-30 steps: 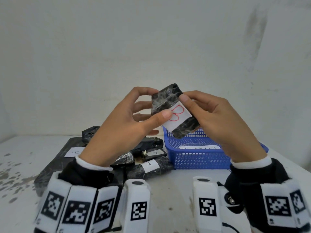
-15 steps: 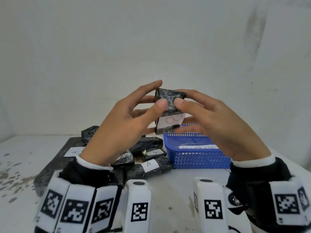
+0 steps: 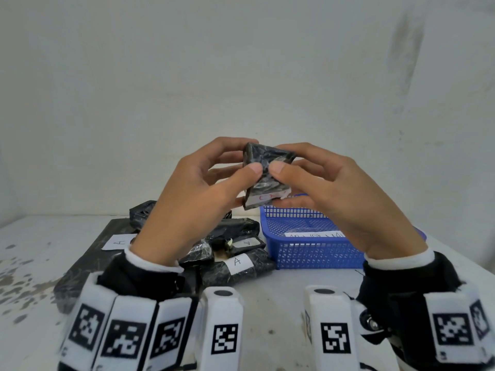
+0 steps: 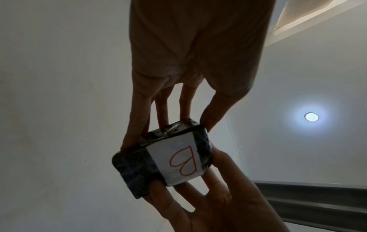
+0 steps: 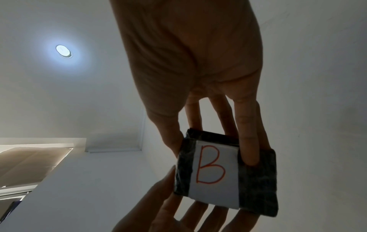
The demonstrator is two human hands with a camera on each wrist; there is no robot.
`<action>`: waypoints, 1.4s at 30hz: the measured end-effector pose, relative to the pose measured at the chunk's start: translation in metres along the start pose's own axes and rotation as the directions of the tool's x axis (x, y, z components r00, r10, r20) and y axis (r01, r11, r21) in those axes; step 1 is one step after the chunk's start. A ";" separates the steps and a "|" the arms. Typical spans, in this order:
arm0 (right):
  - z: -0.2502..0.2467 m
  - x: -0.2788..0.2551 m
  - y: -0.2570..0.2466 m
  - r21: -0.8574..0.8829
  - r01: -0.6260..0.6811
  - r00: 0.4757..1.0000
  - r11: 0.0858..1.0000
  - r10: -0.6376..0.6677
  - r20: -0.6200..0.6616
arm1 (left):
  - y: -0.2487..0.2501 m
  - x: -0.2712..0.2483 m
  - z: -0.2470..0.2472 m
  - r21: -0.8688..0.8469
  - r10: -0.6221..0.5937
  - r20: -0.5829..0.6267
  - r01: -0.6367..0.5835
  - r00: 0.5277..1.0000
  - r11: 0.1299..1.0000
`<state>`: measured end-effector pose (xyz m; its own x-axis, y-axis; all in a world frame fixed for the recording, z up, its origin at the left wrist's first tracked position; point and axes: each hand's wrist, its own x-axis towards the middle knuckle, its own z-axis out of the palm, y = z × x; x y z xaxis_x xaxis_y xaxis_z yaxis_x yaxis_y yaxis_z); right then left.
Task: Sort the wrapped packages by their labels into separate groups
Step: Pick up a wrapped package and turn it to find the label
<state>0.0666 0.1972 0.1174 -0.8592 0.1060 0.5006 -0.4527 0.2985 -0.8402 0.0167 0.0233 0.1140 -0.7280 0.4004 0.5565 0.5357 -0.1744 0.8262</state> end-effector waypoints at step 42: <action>0.001 -0.004 -0.005 -0.098 0.026 1.000 0.995 -0.026 0.009 | 0.001 0.000 -0.003 0.029 -0.055 -0.008 0.055 0.998 0.998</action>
<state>0.0723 0.1942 0.1195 -0.8494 0.0900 0.5200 -0.4497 0.3923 -0.8024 0.0164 0.0206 0.1151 -0.7596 0.4024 0.5110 0.5069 -0.1260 0.8527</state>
